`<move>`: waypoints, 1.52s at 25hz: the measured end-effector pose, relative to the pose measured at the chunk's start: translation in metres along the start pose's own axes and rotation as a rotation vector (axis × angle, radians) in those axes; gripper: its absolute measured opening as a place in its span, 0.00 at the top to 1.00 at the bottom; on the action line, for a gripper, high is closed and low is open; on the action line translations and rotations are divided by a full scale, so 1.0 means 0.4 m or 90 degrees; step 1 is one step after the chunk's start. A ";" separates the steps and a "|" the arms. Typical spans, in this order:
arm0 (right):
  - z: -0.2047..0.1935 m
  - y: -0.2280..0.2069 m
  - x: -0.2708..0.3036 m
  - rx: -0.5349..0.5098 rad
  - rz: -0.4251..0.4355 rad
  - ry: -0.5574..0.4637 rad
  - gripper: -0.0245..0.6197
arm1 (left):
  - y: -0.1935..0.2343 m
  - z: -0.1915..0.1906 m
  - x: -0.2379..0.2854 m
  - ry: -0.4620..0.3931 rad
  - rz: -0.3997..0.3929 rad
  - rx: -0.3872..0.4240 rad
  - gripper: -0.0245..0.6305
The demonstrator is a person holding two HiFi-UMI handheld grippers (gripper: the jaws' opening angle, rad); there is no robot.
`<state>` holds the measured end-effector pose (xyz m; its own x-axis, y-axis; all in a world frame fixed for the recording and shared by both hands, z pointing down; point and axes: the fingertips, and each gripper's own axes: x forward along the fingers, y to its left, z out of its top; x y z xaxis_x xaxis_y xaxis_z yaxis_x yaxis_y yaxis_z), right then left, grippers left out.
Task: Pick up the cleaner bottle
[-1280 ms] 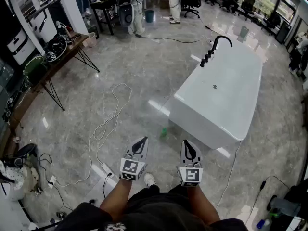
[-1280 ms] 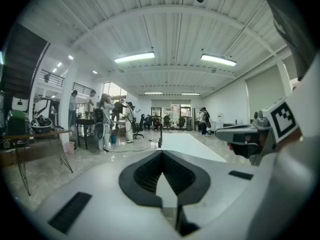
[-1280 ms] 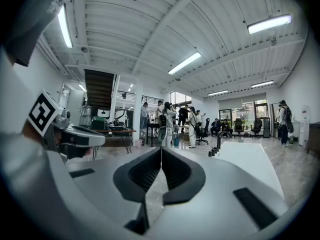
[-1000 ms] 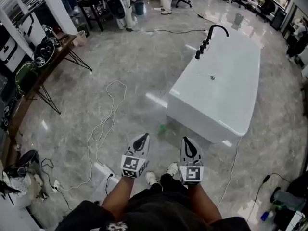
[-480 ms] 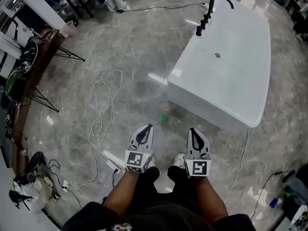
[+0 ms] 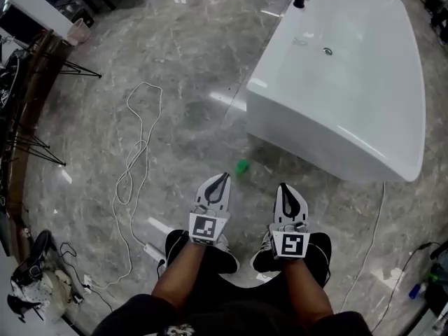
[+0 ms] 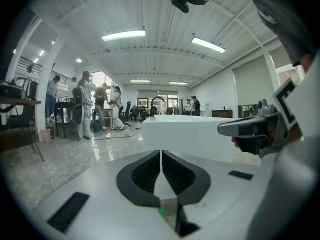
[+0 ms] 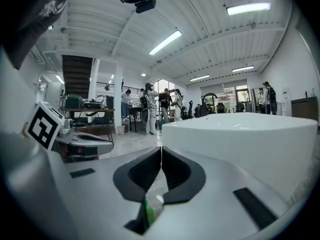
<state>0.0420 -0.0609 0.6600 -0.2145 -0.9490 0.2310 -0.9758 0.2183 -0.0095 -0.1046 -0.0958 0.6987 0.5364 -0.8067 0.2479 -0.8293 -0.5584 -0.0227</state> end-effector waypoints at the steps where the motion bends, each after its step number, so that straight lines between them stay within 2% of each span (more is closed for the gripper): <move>1: -0.055 0.001 0.021 -0.001 -0.004 -0.002 0.93 | 0.002 -0.062 0.016 0.001 -0.001 -0.001 0.96; 5: -0.256 -0.011 0.101 -0.001 -0.025 -0.013 0.93 | 0.008 -0.262 0.082 -0.012 0.001 -0.013 0.96; 8: -0.387 -0.016 0.149 -0.002 -0.026 -0.027 0.93 | 0.014 -0.444 0.135 0.003 0.001 0.017 0.95; 10: -0.451 -0.017 0.166 -0.006 -0.027 -0.030 0.93 | 0.002 -0.541 0.169 0.012 -0.023 0.010 0.79; 14: -0.505 0.004 0.188 -0.024 -0.013 -0.021 0.93 | 0.013 -0.668 0.219 0.045 -0.037 -0.003 0.65; 18: -0.522 0.017 0.199 -0.015 -0.007 -0.022 0.93 | 0.024 -0.768 0.255 0.072 -0.035 -0.020 0.54; 25: -0.566 0.027 0.196 -0.010 -0.006 -0.020 0.93 | 0.016 -0.926 0.349 0.092 -0.024 -0.006 0.52; 31: -0.600 0.065 0.178 -0.038 0.016 -0.015 0.93 | -0.018 -0.998 0.448 0.091 -0.024 -0.003 0.50; 34: -0.611 0.063 0.164 -0.038 0.014 -0.001 0.93 | -0.008 -1.028 0.482 0.090 -0.011 -0.012 0.50; 38: -0.619 0.058 0.146 -0.040 0.008 0.009 0.93 | -0.002 -1.049 0.509 0.078 -0.015 0.001 0.50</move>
<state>0.0173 -0.0548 0.9142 -0.2259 -0.9427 0.2455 -0.9684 0.2446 0.0479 -0.0603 -0.1785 1.1557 0.5323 -0.7641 0.3645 -0.8167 -0.5768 -0.0164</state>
